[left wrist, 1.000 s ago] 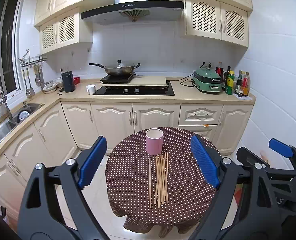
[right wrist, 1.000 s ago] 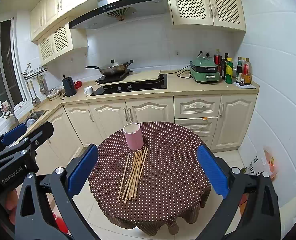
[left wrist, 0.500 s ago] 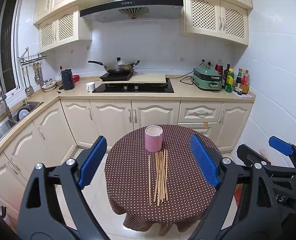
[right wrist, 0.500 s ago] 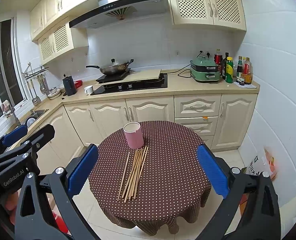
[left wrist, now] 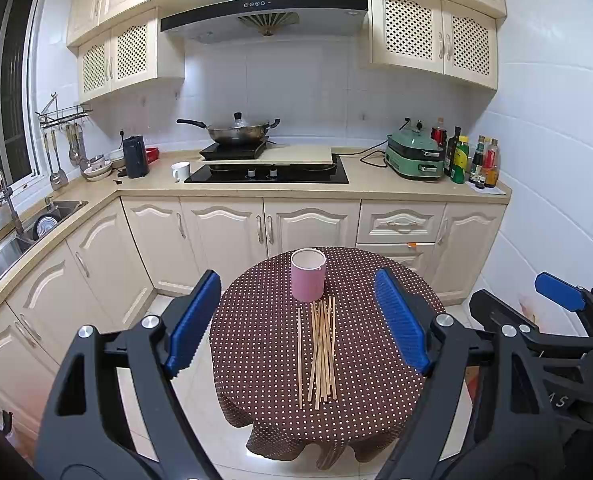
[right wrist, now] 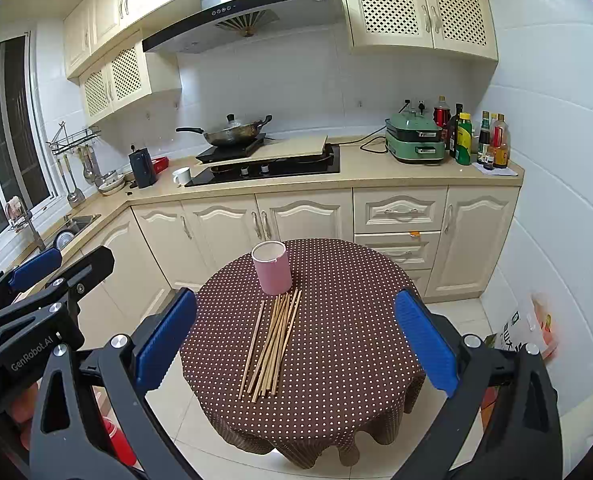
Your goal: Organize utensils
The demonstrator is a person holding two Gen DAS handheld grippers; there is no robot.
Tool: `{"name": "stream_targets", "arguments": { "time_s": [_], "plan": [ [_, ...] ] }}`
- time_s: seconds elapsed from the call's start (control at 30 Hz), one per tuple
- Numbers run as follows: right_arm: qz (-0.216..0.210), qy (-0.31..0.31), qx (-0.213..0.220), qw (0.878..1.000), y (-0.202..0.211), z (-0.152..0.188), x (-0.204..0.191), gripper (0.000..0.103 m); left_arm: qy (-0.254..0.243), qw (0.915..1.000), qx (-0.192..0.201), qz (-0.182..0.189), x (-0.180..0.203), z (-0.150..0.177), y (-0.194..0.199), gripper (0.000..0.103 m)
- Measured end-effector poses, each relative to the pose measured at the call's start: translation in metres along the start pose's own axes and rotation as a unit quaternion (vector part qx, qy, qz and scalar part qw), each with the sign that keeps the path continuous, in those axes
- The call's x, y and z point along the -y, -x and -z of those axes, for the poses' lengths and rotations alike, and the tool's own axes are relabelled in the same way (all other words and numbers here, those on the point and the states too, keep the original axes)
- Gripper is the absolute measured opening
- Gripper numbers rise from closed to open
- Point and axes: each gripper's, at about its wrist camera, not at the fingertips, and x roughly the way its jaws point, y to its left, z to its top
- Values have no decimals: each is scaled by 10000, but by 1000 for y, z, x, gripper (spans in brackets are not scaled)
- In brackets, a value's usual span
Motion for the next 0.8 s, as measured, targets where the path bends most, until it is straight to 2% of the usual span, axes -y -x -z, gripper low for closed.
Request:
{"name": "stream_targets", "arguments": {
  "time_s": [0.8],
  "plan": [
    [1, -26, -18, 10000, 1, -1, 2, 95, 20, 10000, 5, 49, -2, 3, 4, 79]
  ]
}}
